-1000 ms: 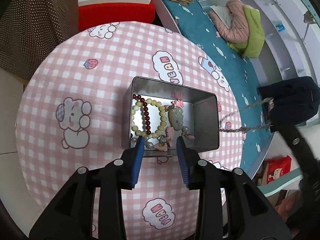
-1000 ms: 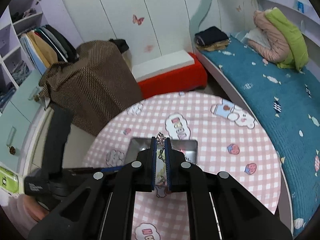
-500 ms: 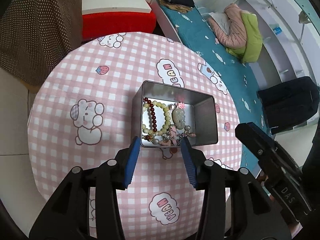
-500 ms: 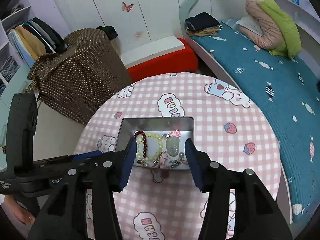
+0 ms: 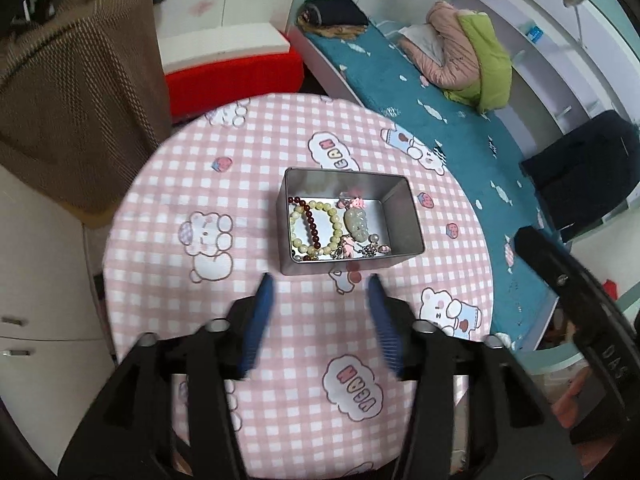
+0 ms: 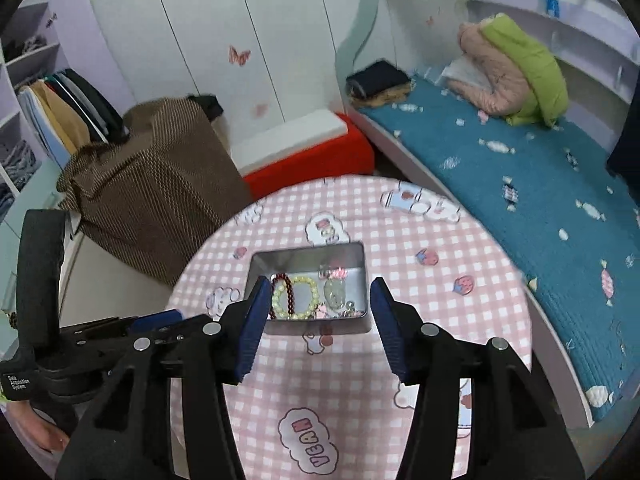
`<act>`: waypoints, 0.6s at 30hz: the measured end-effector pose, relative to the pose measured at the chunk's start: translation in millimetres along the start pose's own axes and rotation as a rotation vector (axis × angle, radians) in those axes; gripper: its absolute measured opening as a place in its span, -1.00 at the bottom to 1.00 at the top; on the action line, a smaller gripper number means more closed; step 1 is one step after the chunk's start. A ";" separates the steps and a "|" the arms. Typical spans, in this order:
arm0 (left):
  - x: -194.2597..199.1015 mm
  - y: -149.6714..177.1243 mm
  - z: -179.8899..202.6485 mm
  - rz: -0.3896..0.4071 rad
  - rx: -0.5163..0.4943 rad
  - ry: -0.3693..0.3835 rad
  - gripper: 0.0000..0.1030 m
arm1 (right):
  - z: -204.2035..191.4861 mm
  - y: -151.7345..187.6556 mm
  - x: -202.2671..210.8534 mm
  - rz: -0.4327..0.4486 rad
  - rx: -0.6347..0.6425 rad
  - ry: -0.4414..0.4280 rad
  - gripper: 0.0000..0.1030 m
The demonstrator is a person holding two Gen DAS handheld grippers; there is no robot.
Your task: Organize jewelry
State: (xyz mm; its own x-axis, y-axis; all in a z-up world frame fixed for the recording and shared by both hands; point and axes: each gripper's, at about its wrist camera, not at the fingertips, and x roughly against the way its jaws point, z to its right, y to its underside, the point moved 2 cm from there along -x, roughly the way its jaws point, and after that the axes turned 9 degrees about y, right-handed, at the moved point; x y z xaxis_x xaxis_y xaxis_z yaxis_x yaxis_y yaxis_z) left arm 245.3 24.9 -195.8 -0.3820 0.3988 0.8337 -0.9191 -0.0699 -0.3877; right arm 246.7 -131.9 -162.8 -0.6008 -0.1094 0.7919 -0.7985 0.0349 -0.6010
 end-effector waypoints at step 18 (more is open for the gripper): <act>163.6 45.2 123.5 0.443 -0.184 -0.126 0.25 | 21.8 2.4 172.2 0.409 0.050 0.003 0.61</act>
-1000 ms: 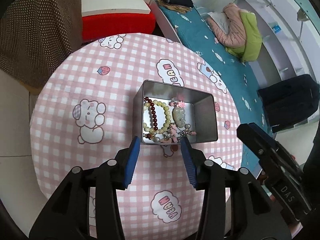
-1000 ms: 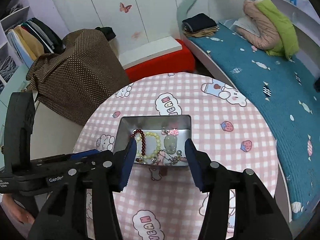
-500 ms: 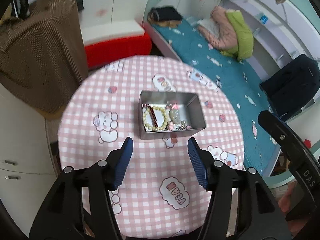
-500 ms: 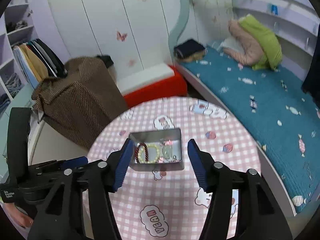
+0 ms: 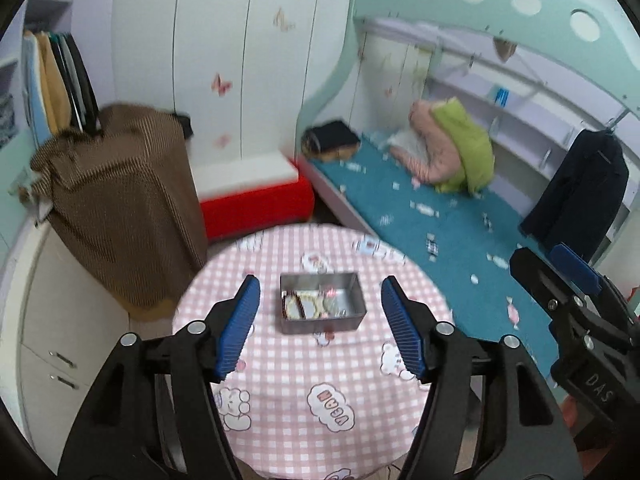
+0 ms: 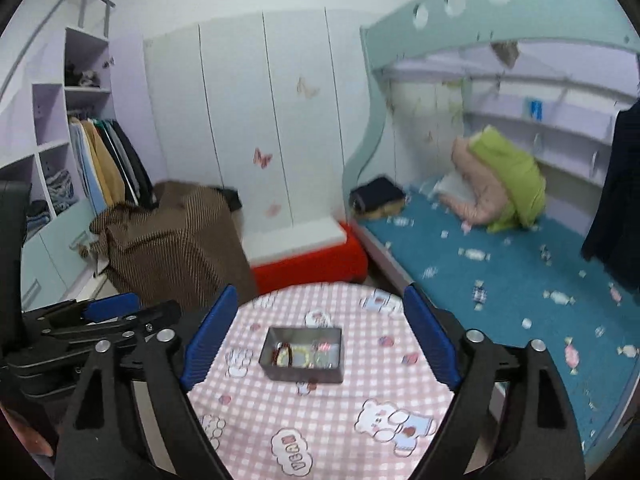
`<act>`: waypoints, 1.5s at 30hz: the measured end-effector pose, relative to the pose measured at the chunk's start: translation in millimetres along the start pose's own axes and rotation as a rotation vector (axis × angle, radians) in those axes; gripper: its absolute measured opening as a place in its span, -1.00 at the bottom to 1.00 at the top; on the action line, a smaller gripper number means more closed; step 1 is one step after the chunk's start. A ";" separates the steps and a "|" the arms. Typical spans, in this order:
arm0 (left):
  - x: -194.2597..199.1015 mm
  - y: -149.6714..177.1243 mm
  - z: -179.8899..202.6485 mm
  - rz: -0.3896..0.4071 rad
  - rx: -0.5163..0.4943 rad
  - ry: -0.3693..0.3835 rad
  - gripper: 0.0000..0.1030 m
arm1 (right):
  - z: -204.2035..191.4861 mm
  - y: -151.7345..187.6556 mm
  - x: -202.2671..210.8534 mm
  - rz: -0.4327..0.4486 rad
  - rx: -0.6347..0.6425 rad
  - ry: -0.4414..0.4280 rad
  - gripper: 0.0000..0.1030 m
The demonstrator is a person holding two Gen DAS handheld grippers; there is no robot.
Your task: Organize jewelry
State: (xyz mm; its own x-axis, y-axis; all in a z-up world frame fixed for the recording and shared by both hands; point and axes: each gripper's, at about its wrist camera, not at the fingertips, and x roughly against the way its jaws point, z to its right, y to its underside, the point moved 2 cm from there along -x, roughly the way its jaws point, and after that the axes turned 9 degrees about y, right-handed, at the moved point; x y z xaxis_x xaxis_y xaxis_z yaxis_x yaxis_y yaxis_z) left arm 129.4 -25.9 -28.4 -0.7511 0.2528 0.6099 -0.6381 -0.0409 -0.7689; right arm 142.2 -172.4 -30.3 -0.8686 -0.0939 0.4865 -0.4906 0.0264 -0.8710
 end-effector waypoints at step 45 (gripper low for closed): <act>78.2 36.6 37.2 0.160 -0.041 -0.018 0.28 | 13.4 15.5 82.5 0.228 0.034 0.036 0.82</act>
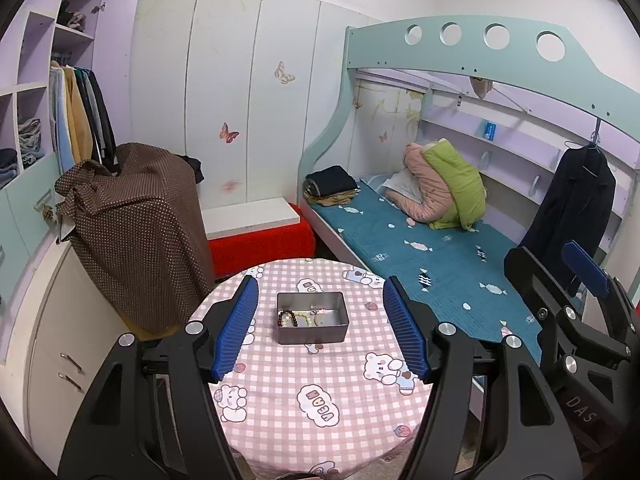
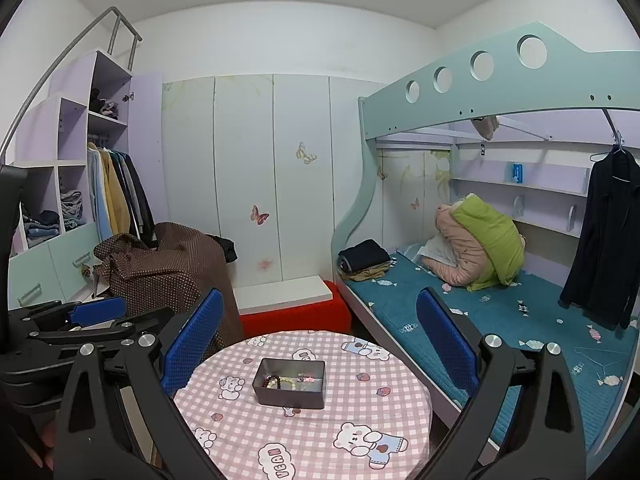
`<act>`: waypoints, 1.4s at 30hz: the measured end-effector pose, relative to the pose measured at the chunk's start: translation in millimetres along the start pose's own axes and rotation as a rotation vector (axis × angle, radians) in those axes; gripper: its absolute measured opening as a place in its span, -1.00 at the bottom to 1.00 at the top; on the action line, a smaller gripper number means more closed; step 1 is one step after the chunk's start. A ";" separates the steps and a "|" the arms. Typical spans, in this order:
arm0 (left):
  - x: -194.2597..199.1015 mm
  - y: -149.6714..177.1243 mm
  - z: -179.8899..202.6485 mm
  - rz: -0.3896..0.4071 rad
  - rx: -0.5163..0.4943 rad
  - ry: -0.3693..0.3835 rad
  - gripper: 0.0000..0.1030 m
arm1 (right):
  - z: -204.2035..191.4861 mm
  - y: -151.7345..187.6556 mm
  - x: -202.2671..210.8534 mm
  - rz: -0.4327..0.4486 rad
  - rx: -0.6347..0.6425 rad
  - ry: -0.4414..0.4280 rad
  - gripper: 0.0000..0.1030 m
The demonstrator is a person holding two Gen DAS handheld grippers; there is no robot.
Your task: Organize jewelry
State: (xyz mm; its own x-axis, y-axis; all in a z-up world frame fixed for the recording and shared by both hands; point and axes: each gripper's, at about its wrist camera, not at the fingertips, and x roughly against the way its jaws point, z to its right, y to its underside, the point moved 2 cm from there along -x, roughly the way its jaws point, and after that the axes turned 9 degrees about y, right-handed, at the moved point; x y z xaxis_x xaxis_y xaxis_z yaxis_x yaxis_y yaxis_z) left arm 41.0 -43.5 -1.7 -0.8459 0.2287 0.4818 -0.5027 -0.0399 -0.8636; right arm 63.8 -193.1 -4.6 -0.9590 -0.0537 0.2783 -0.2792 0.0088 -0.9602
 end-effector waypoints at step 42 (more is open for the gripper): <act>8.1 0.0 1.1 0.001 -0.001 -0.014 0.34 | 6.8 3.5 6.7 -0.020 -0.016 -0.019 0.82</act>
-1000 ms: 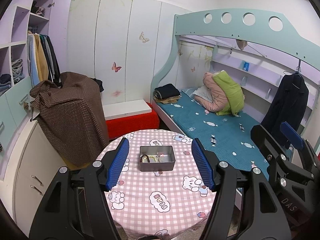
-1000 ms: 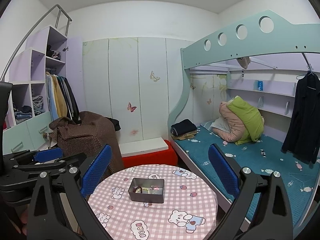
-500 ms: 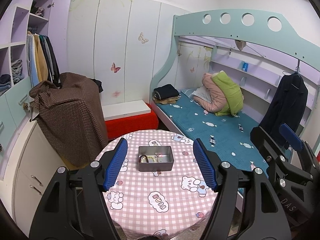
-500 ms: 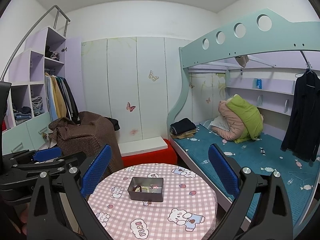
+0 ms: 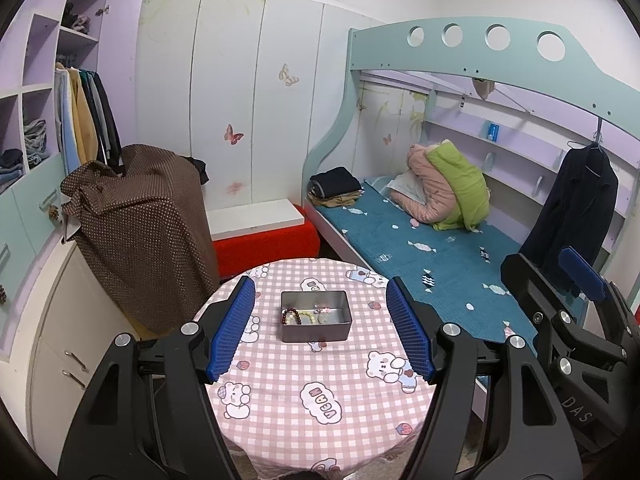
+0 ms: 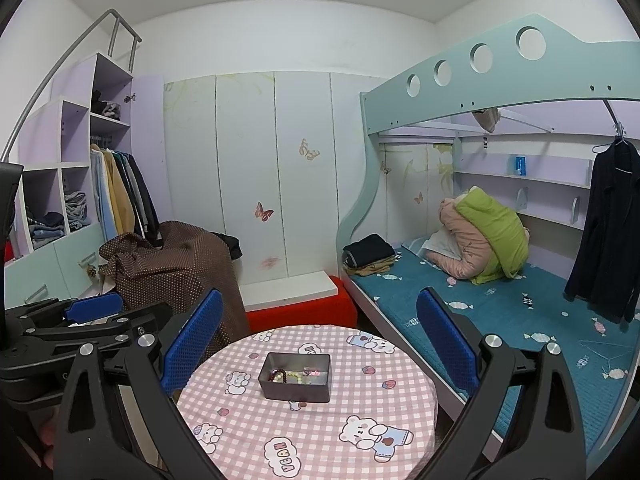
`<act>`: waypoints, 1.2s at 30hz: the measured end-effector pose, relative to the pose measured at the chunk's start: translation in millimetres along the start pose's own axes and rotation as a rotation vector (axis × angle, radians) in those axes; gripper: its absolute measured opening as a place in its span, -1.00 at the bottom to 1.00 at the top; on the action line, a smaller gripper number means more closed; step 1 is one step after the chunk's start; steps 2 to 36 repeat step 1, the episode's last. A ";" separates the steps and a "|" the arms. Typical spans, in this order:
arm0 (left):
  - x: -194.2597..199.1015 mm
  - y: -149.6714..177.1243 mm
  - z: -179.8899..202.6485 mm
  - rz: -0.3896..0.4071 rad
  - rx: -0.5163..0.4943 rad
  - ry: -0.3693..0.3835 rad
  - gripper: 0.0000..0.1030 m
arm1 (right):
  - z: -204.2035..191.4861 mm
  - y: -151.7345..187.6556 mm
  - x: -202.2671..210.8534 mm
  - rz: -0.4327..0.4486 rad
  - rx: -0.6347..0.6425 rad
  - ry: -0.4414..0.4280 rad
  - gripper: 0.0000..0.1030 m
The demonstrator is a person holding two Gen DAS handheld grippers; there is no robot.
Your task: Organize jewelry
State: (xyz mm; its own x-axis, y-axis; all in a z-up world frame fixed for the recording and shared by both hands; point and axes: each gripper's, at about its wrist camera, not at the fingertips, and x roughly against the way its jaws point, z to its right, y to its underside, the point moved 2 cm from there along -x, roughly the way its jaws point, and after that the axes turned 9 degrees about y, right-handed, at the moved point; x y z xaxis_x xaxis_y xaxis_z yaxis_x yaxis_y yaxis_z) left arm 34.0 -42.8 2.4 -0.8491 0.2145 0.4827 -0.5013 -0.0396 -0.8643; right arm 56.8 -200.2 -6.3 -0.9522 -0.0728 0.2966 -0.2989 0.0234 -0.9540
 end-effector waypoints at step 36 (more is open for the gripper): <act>-0.7 0.4 -0.5 -0.002 0.001 0.001 0.34 | 0.1 0.6 -0.2 -0.002 -0.001 -0.001 0.82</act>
